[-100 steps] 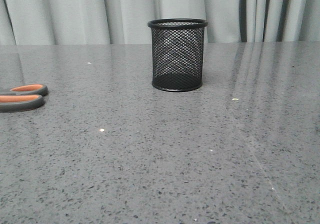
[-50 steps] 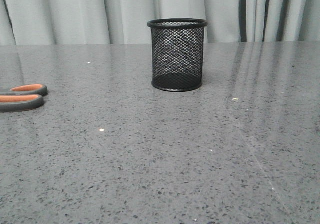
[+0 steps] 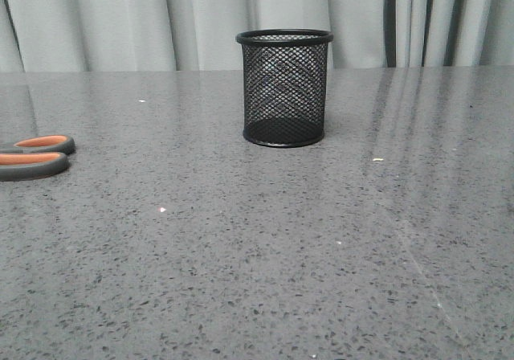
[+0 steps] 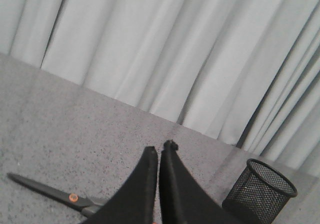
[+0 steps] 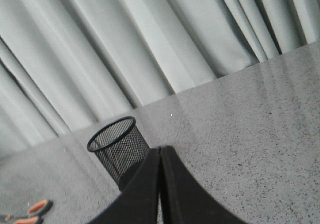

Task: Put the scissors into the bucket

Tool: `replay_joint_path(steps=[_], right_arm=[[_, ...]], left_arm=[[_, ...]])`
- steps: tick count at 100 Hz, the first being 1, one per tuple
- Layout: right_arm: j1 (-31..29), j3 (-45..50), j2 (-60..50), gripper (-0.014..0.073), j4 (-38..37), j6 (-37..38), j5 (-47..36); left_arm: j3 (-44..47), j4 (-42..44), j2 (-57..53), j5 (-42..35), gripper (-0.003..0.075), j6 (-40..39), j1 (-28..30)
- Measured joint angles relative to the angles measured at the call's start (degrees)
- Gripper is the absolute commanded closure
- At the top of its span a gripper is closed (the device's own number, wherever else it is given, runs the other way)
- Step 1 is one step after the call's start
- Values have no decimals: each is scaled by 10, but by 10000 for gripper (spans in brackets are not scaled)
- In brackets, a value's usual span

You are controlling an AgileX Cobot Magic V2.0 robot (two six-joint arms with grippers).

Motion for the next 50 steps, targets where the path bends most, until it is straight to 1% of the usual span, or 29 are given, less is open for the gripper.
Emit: replay_joint_path(steps=[12, 27, 37, 50], right_arm=[[0, -87, 92, 635, -41, 0, 75], [0, -202, 222, 639, -87, 0, 174], [0, -259, 290, 639, -101, 0, 227], [-1, -310, 359, 639, -110, -1, 265]], left_arm=[[-107, 78, 84, 83, 740, 0, 0], [-231, 160, 192, 210, 740, 5, 0], [-286, 183, 252, 277, 739, 32, 0], [-335, 190, 312, 343, 739, 56, 0]])
